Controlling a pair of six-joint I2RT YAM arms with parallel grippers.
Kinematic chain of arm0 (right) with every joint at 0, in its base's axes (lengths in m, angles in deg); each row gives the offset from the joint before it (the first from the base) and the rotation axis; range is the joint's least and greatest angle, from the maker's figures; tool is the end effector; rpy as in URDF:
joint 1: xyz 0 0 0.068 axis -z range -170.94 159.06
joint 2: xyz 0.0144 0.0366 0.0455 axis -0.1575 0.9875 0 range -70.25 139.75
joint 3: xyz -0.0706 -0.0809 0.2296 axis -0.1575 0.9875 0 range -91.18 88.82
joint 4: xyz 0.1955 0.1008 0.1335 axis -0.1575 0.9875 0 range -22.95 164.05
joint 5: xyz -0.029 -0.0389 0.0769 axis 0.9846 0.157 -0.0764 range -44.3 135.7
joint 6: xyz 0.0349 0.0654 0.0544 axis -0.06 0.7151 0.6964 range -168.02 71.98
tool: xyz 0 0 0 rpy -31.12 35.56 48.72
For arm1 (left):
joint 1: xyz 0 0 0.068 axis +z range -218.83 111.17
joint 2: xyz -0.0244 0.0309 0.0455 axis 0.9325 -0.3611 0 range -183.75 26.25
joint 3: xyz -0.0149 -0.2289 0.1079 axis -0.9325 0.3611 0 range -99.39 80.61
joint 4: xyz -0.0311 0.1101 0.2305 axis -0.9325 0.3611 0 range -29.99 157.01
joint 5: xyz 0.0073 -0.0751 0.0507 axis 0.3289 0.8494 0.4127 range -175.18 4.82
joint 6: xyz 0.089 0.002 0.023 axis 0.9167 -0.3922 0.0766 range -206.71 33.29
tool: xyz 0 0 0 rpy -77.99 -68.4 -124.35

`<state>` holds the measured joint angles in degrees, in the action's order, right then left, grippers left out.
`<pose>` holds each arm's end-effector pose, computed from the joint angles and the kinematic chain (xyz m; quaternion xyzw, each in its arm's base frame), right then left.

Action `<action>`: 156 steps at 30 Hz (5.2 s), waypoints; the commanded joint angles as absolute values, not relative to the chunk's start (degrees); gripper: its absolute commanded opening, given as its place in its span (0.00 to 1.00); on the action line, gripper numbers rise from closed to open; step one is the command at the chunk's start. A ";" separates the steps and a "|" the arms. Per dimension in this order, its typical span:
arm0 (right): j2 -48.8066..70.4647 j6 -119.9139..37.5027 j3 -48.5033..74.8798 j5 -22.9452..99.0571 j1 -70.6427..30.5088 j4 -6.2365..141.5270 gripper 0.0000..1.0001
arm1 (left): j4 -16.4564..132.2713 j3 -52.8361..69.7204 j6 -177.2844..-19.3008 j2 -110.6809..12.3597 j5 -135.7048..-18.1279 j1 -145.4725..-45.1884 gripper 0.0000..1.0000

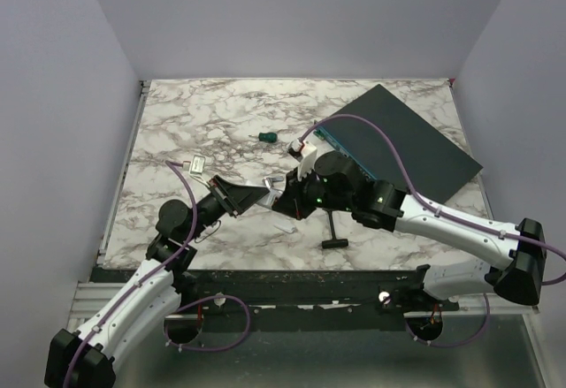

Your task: Load the batteries into the remote control

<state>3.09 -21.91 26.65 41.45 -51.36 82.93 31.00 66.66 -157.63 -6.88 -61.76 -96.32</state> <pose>0.1610 0.2961 0.2884 -0.2699 0.8087 0.3806 0.3583 0.1713 -0.1262 0.2500 -0.0890 0.6432 -0.6525 0.3906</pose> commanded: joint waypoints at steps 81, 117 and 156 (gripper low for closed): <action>76.83 21.77 -35.92 103.25 -31.50 115.31 1.00 | 79.63 50.64 -146.30 19.46 -62.67 -97.57 0.00; 84.15 17.46 -43.41 100.83 -26.02 112.58 0.95 | 78.72 48.20 -145.69 16.36 -63.20 -97.57 0.00; 77.75 14.97 -31.59 98.28 -24.49 104.83 0.45 | 81.37 47.96 -145.33 17.87 -64.44 -97.48 0.00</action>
<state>77.21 16.18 -36.45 101.51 -27.58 109.14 82.08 49.34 -145.43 16.88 -63.70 -97.78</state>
